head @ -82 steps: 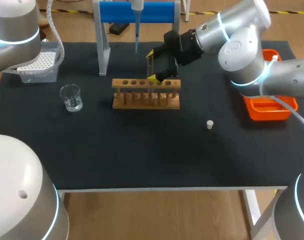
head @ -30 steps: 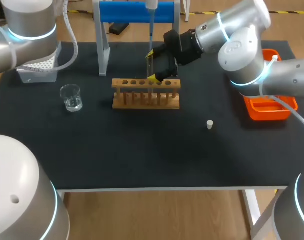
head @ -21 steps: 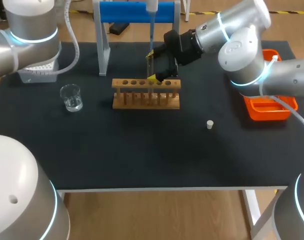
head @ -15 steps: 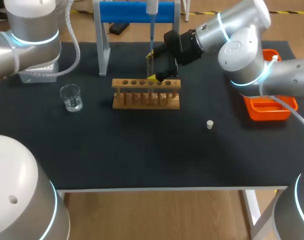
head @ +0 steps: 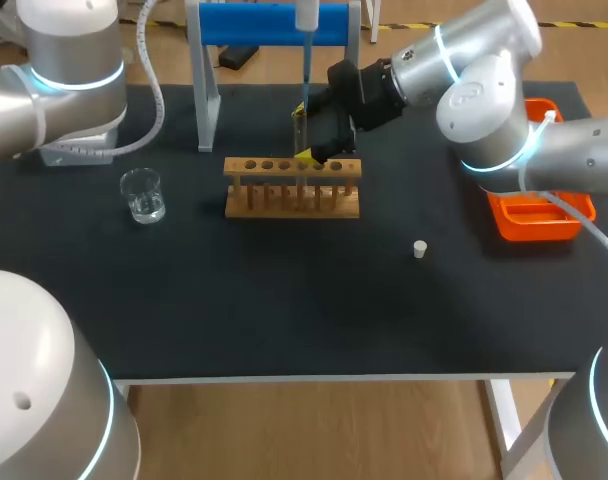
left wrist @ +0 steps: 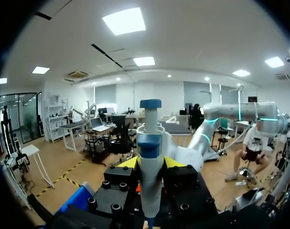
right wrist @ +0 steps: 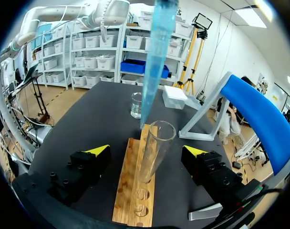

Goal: Invert the test tube, pick up the pipette, mount the tip to pipette, aspirate from beaker and dispense into the tube, eject the tip, return the pipette, and cap with the stopper.

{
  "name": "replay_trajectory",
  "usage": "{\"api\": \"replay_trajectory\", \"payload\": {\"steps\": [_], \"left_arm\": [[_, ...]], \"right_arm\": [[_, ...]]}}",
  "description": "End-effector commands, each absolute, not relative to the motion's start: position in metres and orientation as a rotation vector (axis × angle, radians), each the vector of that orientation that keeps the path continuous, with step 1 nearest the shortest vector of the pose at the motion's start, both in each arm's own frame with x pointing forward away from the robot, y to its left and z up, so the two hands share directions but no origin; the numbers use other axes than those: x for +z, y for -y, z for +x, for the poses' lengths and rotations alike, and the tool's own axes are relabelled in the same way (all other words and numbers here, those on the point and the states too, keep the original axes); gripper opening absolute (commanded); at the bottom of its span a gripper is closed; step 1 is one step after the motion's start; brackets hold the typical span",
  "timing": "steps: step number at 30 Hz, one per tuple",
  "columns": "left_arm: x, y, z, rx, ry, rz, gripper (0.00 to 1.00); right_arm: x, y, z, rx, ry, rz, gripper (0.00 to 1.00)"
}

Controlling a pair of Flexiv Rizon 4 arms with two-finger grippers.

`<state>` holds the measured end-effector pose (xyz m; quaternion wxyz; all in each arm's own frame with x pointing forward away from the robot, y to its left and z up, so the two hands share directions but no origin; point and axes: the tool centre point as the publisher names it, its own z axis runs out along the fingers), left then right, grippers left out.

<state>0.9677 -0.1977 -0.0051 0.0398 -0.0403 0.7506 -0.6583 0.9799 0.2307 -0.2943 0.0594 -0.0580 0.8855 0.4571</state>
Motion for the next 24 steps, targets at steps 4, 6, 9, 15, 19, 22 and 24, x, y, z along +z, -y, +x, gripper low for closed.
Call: {"api": "replay_trajectory", "payload": {"steps": [4, 6, 9, 15, 19, 22, 24], "left_arm": [[-0.011, 0.196, 0.971, -2.021, -2.292, -0.129, 0.00], [-0.012, 0.196, 0.972, -2.019, -2.287, -0.129, 0.00], [-0.014, 0.195, 0.972, -2.017, -2.277, -0.129, 0.00], [-0.017, 0.193, 0.972, -2.007, -2.281, -0.125, 0.00], [-0.019, 0.192, 0.972, -1.994, -2.295, -0.129, 0.00], [-0.019, 0.190, 0.972, -1.983, -2.301, -0.135, 0.00], [-0.019, 0.188, 0.973, -1.972, -2.301, -0.139, 0.00]], "right_arm": [[-0.293, -0.230, 0.980, 1.380, -2.685, -0.176, 1.00], [-0.293, -0.230, 0.980, 1.380, -2.685, -0.176, 1.00], [-0.293, -0.230, 0.980, 1.380, -2.685, -0.176, 1.00], [-0.293, -0.230, 0.980, 1.380, -2.685, -0.176, 1.00], [-0.293, -0.230, 0.980, 1.380, -2.685, -0.176, 1.00], [-0.293, -0.230, 0.980, 1.380, -2.685, -0.176, 1.00], [-0.293, -0.230, 0.980, 1.380, -2.685, -0.176, 1.00]]}}
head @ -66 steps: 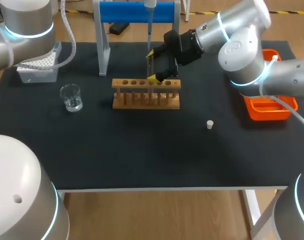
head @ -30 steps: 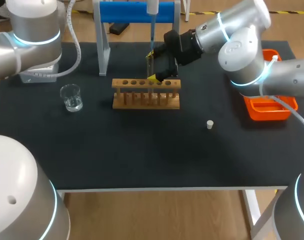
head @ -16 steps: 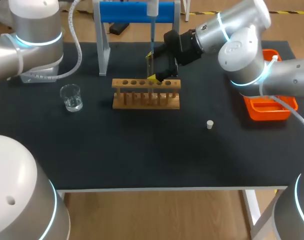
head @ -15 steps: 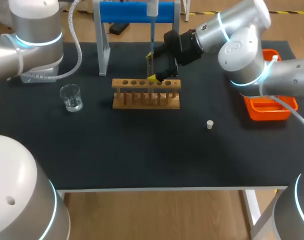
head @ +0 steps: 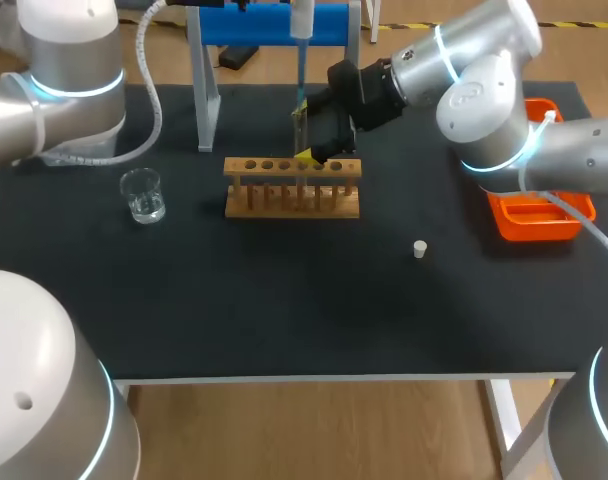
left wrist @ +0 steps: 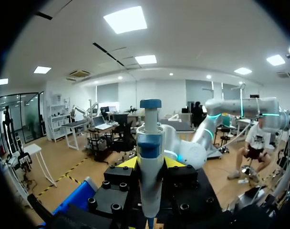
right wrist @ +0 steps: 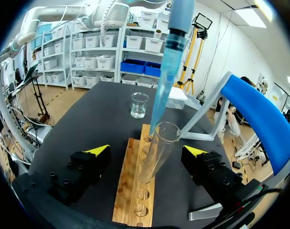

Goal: Invert the test tube, pick up the pipette, mount the tip to pipette, aspirate from beaker and dispense into the tube, eject the tip, return the pipette, and cap with the stopper.

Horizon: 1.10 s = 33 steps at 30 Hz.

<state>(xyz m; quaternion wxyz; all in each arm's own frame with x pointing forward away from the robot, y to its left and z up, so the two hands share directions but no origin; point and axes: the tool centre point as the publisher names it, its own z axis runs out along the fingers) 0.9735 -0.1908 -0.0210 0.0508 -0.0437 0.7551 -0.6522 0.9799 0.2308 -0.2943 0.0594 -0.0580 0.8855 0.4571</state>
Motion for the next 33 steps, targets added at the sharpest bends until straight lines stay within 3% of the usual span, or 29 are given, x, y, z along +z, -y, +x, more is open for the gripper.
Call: {"api": "replay_trajectory", "payload": {"steps": [1, 33], "left_arm": [[-0.019, 0.187, 0.973, -1.969, -2.299, -0.145, 0.00], [-0.010, 0.195, 0.977, -1.979, -2.278, -0.126, 0.00]], "right_arm": [[-0.293, -0.230, 0.980, 1.380, -2.685, -0.176, 1.00], [-0.293, -0.230, 0.980, 1.380, -2.685, -0.176, 1.00]]}}
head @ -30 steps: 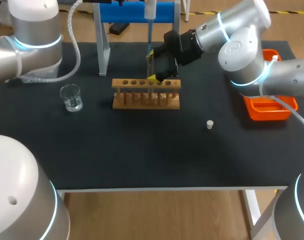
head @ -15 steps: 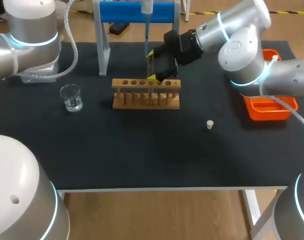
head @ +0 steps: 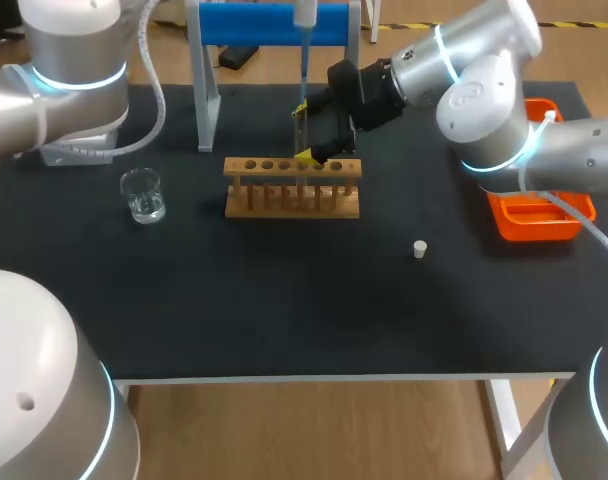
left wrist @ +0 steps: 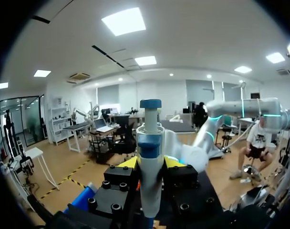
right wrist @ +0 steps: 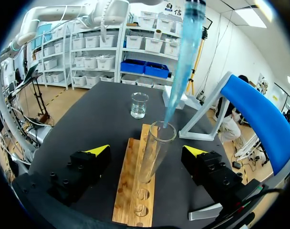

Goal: Invert the test tube, pick up the pipette, mount the tip to pipette, aspirate from beaker and dispense into the tube, eject the tip, return the pipette, and cap with the stopper.

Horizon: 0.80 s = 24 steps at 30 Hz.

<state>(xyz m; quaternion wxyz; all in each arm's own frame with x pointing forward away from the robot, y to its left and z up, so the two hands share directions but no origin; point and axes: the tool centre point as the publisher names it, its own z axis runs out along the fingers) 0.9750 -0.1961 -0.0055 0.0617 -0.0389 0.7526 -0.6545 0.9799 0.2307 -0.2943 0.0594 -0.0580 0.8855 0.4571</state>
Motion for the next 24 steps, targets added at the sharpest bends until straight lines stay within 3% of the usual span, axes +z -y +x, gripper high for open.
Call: {"api": "replay_trajectory", "payload": {"steps": [1, 24], "left_arm": [[-0.011, 0.195, 0.977, -1.982, -2.279, -0.131, 0.00], [-0.024, 0.186, 0.982, -1.941, -2.261, -0.176, 0.00]], "right_arm": [[-0.293, -0.230, 0.980, 1.380, -2.685, -0.176, 1.00], [-0.293, -0.230, 0.980, 1.380, -2.685, -0.176, 1.00]]}}
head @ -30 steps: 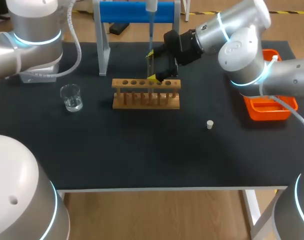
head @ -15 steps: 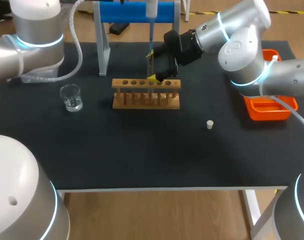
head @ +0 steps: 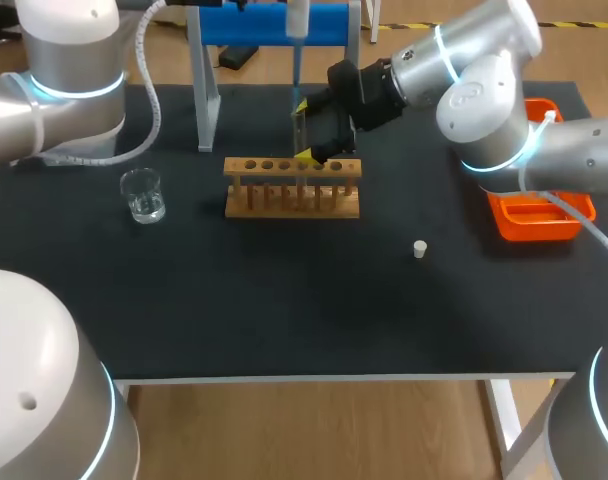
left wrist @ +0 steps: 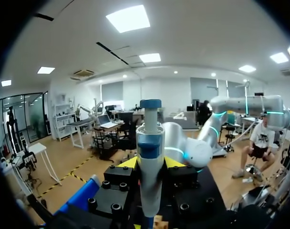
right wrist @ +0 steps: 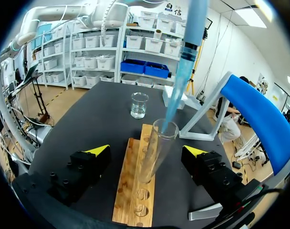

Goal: Invert the test tube, pick up the pipette, mount the tip to pipette, aspirate from beaker and dispense into the tube, eject the tip, return the pipette, and cap with the stopper.

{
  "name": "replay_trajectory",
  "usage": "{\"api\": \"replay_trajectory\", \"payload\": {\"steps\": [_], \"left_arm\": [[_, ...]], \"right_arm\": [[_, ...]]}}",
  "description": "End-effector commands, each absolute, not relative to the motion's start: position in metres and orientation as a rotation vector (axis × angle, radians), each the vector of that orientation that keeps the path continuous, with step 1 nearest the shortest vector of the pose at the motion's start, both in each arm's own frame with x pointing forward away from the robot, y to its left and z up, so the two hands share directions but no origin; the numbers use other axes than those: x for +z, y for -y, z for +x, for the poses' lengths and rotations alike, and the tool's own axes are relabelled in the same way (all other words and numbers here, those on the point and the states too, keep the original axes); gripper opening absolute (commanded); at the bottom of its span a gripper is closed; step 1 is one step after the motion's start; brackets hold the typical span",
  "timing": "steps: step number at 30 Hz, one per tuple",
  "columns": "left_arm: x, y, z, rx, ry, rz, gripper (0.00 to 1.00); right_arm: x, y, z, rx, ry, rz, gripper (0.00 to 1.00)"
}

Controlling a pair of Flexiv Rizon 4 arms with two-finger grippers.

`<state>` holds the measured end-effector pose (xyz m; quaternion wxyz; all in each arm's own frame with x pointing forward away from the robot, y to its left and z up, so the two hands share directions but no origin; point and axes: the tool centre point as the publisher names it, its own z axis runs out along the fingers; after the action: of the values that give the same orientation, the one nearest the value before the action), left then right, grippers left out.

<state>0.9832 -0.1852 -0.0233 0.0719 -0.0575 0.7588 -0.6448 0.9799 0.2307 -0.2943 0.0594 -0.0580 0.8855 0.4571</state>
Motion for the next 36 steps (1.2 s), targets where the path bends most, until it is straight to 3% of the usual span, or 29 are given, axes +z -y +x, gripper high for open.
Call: {"api": "replay_trajectory", "payload": {"steps": [1, 36], "left_arm": [[-0.024, 0.186, 0.983, -1.947, -2.251, -0.177, 0.00], [-0.028, 0.187, 0.974, -1.952, -2.258, -0.126, 0.00]], "right_arm": [[-0.293, -0.230, 0.980, 1.380, -2.685, -0.176, 1.00], [-0.293, -0.230, 0.980, 1.380, -2.685, -0.176, 1.00]]}}
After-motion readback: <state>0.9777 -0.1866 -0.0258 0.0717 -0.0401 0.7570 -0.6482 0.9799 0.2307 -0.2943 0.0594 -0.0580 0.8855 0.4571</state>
